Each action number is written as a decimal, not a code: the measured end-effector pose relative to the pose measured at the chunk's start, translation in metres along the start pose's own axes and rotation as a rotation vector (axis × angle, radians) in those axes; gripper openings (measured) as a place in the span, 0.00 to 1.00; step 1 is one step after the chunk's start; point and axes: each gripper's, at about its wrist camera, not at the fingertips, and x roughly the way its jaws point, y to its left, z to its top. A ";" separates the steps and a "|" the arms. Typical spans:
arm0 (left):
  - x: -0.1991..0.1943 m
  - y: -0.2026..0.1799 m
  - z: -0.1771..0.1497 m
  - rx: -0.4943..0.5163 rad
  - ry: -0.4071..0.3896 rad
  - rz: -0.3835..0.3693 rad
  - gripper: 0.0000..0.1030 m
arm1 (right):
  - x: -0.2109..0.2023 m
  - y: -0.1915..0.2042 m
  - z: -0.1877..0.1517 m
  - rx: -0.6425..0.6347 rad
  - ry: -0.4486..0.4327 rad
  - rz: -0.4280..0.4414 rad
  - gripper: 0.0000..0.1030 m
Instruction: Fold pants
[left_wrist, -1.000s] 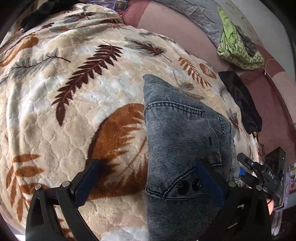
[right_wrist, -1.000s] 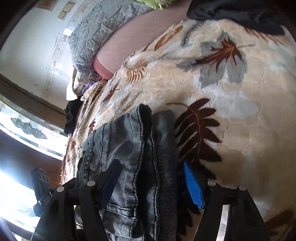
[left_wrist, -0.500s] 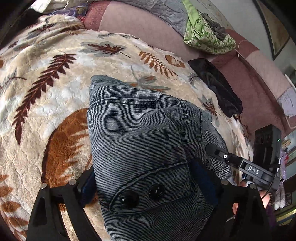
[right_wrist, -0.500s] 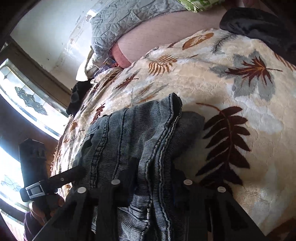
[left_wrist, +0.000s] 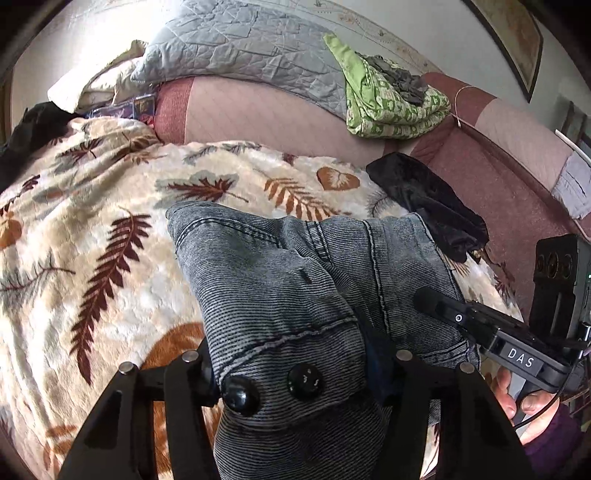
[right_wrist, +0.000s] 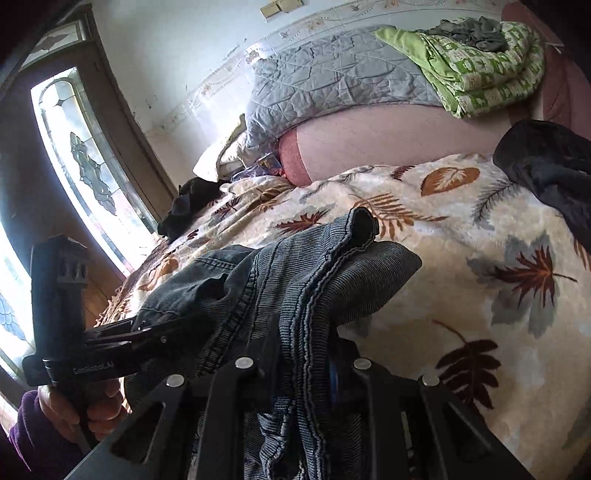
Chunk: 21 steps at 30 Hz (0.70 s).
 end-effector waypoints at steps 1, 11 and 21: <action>0.003 0.001 0.010 0.004 -0.007 0.006 0.58 | 0.005 -0.003 0.007 0.005 -0.005 0.000 0.20; 0.100 0.041 0.047 -0.051 0.122 0.192 0.62 | 0.106 -0.056 0.040 0.109 0.113 -0.075 0.23; 0.070 0.038 0.035 -0.101 0.071 0.312 0.75 | 0.087 -0.070 0.031 0.145 0.118 -0.181 0.53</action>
